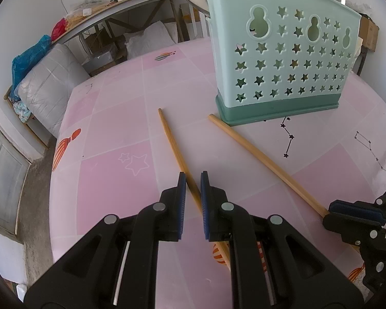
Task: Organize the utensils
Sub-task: 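Close the right gripper on one chopstick while the left gripper closes on the other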
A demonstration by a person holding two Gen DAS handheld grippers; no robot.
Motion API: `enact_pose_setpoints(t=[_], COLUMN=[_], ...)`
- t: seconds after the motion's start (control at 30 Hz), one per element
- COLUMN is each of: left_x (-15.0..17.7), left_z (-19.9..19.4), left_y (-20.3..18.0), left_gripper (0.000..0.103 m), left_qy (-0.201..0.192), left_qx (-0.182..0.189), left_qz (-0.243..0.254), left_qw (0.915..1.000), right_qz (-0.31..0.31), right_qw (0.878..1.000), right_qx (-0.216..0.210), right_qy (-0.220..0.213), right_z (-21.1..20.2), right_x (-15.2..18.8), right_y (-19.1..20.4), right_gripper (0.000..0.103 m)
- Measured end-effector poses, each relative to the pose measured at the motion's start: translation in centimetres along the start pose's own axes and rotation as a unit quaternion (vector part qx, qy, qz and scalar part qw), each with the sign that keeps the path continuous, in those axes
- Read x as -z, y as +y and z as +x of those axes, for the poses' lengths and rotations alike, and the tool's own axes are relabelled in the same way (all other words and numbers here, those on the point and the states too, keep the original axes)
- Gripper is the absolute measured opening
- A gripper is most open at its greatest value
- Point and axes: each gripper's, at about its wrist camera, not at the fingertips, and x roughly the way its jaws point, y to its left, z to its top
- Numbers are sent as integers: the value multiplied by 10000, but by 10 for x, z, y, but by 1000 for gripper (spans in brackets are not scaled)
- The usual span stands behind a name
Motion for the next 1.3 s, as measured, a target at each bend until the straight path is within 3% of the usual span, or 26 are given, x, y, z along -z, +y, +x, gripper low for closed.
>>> enact_pose_setpoints(t=[0.57,0.83,1.1,1.3], left_x=[4,17,32,27], left_z=[-2,-17,-35,-30], left_y=[-6,-10,-8,3], left_gripper=[9,8,8,21], left_qy=[-73,9,402,557], left_qx=[-101,55,796,1321], left_qz=[45,254,149,-354], left_qw=[9999,9997,9959,9890], right_qz=[92,183,452,642], right_qw=[9999,9997,9985,9974], right_qx=[-77,-82,-72,-150], right_qy=[41,109,299,287], right_z=[-17,-39,-60,-59], right_x=[9,26,49,48], right_y=[-4,-10,-24,-32], right_gripper=[7,7,7,8])
